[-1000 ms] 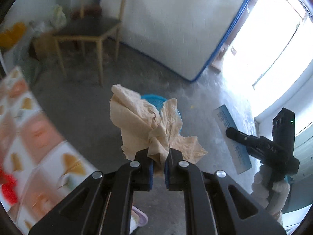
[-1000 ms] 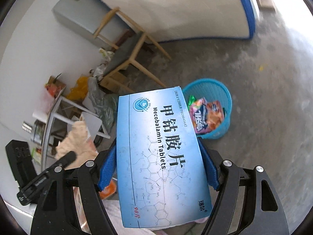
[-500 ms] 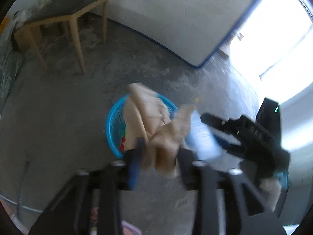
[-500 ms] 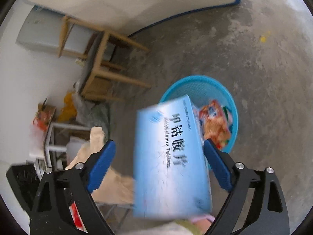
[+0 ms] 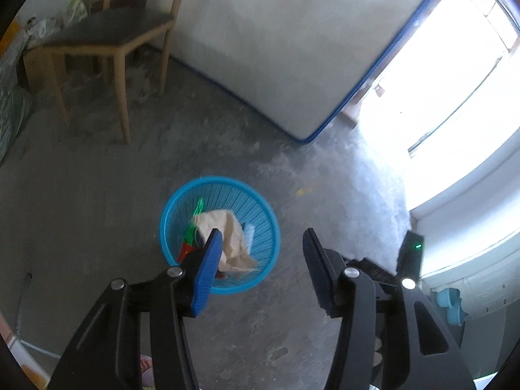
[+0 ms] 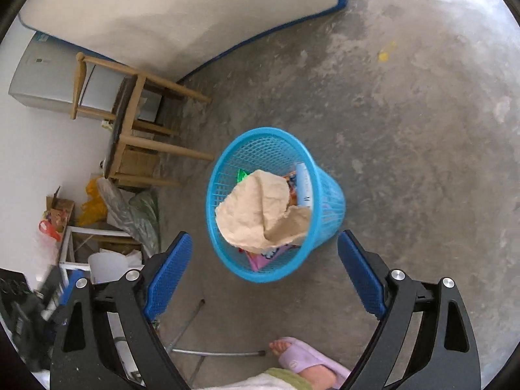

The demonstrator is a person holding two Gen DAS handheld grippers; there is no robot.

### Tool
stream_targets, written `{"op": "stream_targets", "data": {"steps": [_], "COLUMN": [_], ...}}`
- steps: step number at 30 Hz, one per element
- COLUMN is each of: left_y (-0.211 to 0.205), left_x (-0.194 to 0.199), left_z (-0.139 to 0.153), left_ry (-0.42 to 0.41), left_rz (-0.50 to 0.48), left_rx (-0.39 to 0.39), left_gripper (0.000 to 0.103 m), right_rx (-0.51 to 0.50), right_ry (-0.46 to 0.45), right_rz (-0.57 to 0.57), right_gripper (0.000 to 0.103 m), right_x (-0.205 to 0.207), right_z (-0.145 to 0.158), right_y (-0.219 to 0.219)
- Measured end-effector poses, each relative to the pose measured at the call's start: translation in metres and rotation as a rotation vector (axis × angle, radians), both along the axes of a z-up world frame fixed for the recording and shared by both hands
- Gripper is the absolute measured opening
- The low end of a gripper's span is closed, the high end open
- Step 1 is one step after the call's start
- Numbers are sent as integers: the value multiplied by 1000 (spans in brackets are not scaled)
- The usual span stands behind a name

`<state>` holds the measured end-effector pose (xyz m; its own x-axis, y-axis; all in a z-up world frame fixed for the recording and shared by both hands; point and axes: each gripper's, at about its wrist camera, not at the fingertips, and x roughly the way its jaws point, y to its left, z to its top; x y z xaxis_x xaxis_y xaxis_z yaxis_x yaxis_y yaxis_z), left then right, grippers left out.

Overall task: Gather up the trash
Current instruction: 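Move both tools back to the table toward the white drink bottle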

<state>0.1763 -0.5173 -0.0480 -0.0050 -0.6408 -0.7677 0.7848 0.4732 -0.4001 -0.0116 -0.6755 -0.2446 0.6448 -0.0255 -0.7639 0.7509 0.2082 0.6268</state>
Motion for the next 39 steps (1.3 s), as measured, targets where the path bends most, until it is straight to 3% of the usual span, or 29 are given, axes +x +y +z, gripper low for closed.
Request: {"op": "stream_targets", "data": {"steps": [2, 7, 13, 16, 23, 26, 29, 33, 39], "left_y": [18, 81, 205, 274, 415, 466, 498, 533, 561], "left_x": [-7, -22, -35, -41, -46, -49, -50, -48, -45], "left_z": [22, 53, 61, 68, 71, 63, 54, 42, 27], "left_ry": [-8, -26, -48, -92, -180, -204, -200, -198, -204], "left_rz": [-8, -22, 127, 226, 500, 625, 719, 820, 888], "left_rx": [-43, -135, -155, -172, -176, -167, -169, -150, -115], "left_gripper": [50, 68, 68, 69, 73, 73, 73, 77, 78], "right_rx": [-34, -95, -52, -68, -241, -328, -392, -522, -726], "right_ry": [7, -6, -34, -55, -143, -219, -279, -234, -199], "right_rz": [23, 94, 203, 298, 577, 733, 935, 1167, 1428], "right_gripper": [87, 86, 86, 86, 86, 87, 94, 94, 94], "right_x": [1, 4, 6, 16, 73, 111, 155, 216, 280], "right_z": [8, 29, 21, 35, 121, 162, 189, 205, 208], "right_y": [5, 32, 92, 123, 175, 218, 277, 362, 468]}}
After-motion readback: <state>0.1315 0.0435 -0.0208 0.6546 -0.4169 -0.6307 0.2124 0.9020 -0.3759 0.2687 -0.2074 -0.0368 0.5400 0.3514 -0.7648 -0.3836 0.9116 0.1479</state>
